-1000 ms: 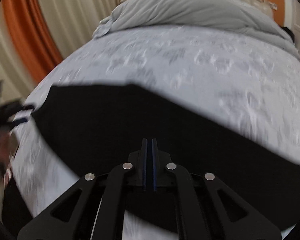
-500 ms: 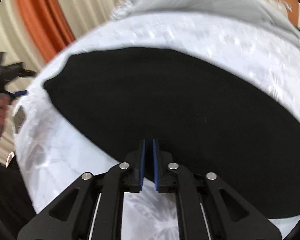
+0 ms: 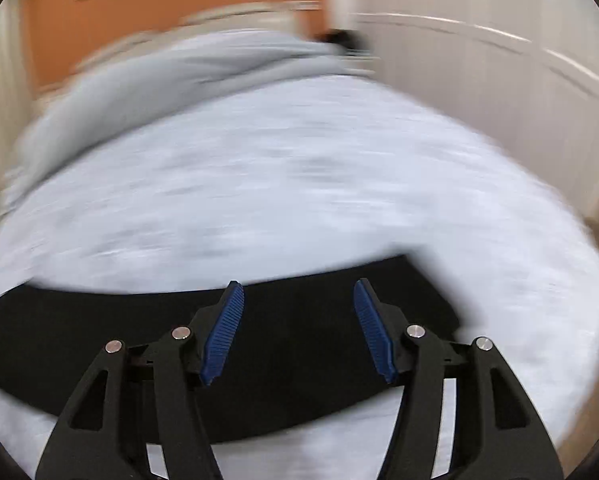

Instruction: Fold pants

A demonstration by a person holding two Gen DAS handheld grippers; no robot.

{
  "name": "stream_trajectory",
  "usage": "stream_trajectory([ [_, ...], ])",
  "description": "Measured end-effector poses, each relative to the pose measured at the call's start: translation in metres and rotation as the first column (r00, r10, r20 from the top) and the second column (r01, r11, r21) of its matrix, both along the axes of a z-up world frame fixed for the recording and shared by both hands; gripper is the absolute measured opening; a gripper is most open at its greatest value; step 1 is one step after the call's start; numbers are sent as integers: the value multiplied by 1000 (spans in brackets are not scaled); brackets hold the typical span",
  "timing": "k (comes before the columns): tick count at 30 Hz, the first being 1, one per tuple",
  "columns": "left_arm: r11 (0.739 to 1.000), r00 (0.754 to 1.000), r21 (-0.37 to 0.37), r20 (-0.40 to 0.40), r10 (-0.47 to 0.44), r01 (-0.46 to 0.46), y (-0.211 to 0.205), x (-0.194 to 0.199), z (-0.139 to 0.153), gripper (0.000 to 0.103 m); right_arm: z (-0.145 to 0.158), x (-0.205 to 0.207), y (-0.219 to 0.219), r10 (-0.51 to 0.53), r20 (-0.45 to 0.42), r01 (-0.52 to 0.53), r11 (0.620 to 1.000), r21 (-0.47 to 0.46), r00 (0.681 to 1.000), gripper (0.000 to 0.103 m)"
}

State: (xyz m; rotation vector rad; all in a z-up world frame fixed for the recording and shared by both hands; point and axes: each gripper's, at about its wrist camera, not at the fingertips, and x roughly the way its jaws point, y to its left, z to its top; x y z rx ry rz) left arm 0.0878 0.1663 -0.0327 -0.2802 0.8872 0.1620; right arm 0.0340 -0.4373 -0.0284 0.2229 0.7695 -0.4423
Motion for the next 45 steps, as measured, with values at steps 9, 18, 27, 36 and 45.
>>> stream_trajectory([
  [9,995,996,26,15,-93,92,-85,10,-10,82,-56,-41,-92,-48,-54,54,992,116,997,52],
  [18,987,990,77,-3,-138,138,-108,20,-24,82,-57,-11,-80,52,-37,-50,998,42,998,14],
  [27,993,993,36,-32,-113,114,-99,24,-31,82,-61,-5,-69,34,-140,-52,990,-128,990,41],
  [36,990,991,63,-28,-127,129,-105,21,-30,82,-70,-3,-82,90,-101,-86,995,47,991,35],
  [45,988,990,66,-22,-137,138,-107,20,-30,82,-7,-11,-75,98,126,-101,995,22,987,9],
])
